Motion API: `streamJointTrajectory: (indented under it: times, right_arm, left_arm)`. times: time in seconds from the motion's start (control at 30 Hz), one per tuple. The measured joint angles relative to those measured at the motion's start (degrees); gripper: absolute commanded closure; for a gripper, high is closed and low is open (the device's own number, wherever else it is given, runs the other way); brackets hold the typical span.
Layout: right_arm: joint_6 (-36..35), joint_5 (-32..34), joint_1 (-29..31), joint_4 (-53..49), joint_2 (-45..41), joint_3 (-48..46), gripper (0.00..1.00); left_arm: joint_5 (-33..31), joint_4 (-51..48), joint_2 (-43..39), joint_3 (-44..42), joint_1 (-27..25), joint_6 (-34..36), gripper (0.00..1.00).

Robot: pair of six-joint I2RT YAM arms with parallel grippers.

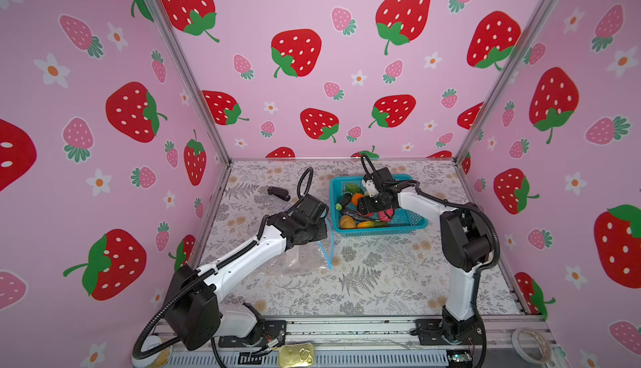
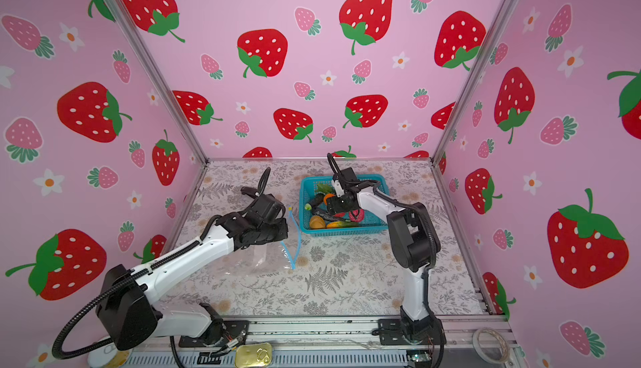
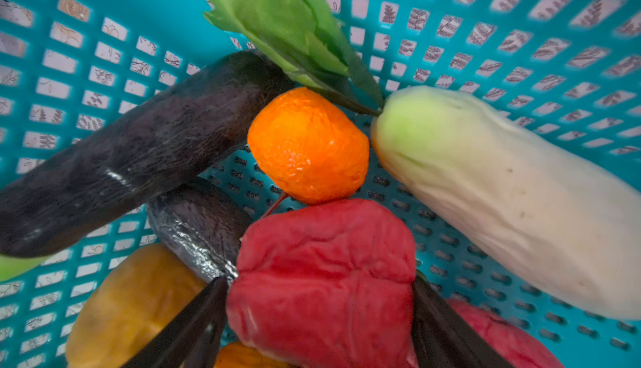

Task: Place the food in the zip-top bag and seal the zipper
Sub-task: 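Lower the right gripper into the basket around the red pepper, then grasp the red pepper with the right gripper and lift it out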

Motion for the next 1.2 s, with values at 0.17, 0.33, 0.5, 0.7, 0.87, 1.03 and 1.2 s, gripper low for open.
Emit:
streamJointTrajectory:
  times: [0.17, 0.33, 0.5, 0.7, 0.87, 1.03, 1.2]
  right_arm:
    - [0.0, -0.3, 0.0, 0.0, 0.0, 0.0, 0.25]
    - [0.0, -0.4, 0.0, 0.0, 0.0, 0.0, 0.26]
    - [0.0, -0.4, 0.0, 0.1, 0.0, 0.0, 0.26]
    - [-1.3, -0.4, 0.0, 1.5, -1.5, -1.3, 0.27]
    - [-3.5, -0.8, 0.0, 4.3, -6.1, -4.7, 0.27]
    - [-7.3, -2.4, 0.0, 11.0, -12.7, -11.3, 0.28]
    - [-10.7, -6.4, 0.1, 19.6, -20.6, -20.6, 0.29]
  left_arm:
    - [0.0, 0.0, -0.4, 0.0, 0.0, 0.0, 0.89]
    - [0.0, 0.0, -0.9, 0.0, 0.0, 0.0, 0.89]
    - [0.0, -0.3, -1.7, 0.0, 0.0, 0.0, 0.89]
    - [0.0, -0.4, -2.6, 0.0, 0.0, 0.0, 0.89]
    - [0.4, -0.9, -2.9, 0.0, 0.0, 0.0, 0.89]
    - [0.7, -2.1, -4.2, 0.3, 0.0, 0.0, 0.89]
    - [1.8, -3.1, -4.3, 1.2, 0.0, 0.0, 0.88]
